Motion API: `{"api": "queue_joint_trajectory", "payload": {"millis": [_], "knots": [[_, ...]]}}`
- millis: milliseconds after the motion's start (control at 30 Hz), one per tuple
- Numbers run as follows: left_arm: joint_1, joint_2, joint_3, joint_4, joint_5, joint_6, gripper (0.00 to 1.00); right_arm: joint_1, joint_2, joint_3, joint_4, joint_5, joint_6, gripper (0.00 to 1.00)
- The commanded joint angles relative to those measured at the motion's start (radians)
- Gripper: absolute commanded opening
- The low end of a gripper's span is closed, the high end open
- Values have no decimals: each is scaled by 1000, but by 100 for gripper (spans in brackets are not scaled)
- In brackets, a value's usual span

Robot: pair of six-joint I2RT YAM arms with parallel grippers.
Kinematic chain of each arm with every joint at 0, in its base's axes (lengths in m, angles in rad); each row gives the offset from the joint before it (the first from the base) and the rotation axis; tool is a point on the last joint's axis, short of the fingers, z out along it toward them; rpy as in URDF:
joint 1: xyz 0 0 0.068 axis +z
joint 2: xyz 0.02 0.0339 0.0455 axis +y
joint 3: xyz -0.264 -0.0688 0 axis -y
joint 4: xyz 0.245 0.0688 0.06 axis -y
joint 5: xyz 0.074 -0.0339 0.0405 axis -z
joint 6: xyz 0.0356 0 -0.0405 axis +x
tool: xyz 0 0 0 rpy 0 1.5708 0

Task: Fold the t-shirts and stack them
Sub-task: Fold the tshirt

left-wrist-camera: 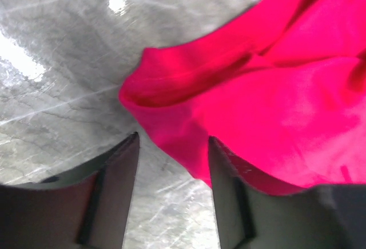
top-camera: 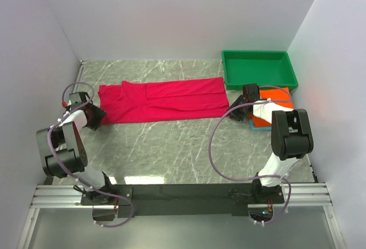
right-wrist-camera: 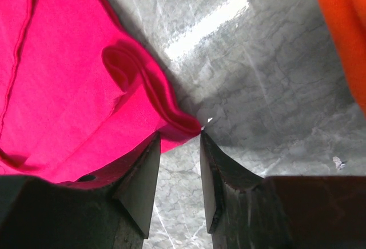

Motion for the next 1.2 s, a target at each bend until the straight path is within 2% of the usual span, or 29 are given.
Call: {"api": "queue_joint_trajectory", "payload": {"millis": [0, 100, 200, 300, 333, 367, 400, 433, 500, 700, 967, 1167], "knots": [[2, 24, 30, 3, -18, 4, 53, -9, 2, 34, -37, 70, 6, 42], [3, 33, 27, 4, -22, 9, 47, -11, 17, 51, -51, 80, 10, 42], [2, 47, 32, 0, -24, 11, 34, -11, 31, 63, -63, 89, 13, 41], [3, 62, 38, -13, -24, 14, 31, -11, 40, 84, -92, 94, 7, 31], [2, 62, 42, -23, -22, 17, 26, -11, 43, 91, -100, 96, -7, 21], [3, 62, 42, -26, -24, 18, 23, -11, 50, 94, -111, 97, -11, 15], [3, 61, 44, -31, -24, 18, 14, -11, 50, 100, -117, 99, -16, 10], [3, 58, 44, -39, -36, 18, 9, -11, 51, 104, -123, 105, -26, 1], [5, 53, 46, -51, -61, 18, 1, -12, 42, 101, -138, 109, -33, 0], [22, -5, 41, -146, -130, 27, 1, -17, -41, 54, -195, 139, -89, 0], [97, -197, -59, -279, -242, 14, 1, -26, -222, -84, -289, 174, -140, 0], [105, -306, -157, -290, -216, 4, 2, -24, -343, -182, -304, 180, -152, 0]]}}
